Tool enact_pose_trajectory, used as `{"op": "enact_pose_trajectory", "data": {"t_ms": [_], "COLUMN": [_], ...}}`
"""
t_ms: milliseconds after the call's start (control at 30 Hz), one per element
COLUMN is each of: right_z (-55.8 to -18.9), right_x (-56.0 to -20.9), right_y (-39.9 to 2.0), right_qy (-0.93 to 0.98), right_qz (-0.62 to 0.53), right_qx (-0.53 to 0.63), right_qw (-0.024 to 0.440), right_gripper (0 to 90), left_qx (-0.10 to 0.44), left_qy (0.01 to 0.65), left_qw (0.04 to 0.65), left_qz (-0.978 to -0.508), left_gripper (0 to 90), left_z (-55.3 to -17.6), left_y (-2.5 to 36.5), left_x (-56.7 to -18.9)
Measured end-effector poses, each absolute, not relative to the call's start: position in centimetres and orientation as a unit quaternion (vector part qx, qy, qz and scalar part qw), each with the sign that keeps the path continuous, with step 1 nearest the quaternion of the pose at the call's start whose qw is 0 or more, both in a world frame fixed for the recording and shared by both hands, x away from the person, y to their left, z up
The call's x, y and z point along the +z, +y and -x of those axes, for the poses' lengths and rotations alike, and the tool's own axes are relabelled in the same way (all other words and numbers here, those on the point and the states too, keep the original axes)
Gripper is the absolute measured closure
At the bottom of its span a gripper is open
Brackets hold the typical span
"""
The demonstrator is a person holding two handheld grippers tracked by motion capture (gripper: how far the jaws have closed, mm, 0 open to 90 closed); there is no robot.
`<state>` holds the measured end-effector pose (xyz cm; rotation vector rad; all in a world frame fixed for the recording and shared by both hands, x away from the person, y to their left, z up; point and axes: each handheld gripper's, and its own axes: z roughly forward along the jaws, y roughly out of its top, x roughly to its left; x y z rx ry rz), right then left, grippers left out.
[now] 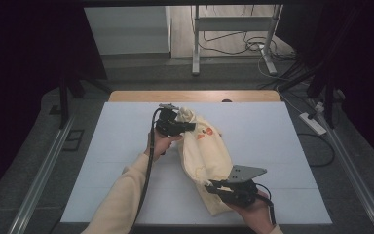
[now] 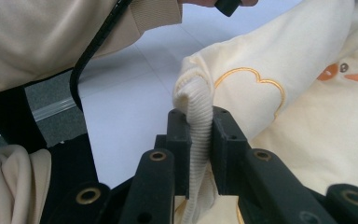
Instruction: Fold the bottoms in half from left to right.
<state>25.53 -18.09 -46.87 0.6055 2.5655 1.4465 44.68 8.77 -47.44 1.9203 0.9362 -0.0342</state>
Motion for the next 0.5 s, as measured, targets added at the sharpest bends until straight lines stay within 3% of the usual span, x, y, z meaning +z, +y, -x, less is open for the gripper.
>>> {"op": "enact_pose_trajectory", "data": {"t_ms": [500], "right_z": [-25.0], "right_x": [-47.0], "right_y": [-19.5], "right_qy": [0.845], "right_qz": [-0.224], "right_qx": [0.479], "right_qw": [0.079], "right_gripper": [78.5], "left_qx": [-0.023], "left_qy": [0.37], "left_qw": [0.475], "left_qz": [-0.798], "left_gripper": [81.8], "left_z": [-45.4], "left_y": [6.6], "left_x": [-47.5]}}
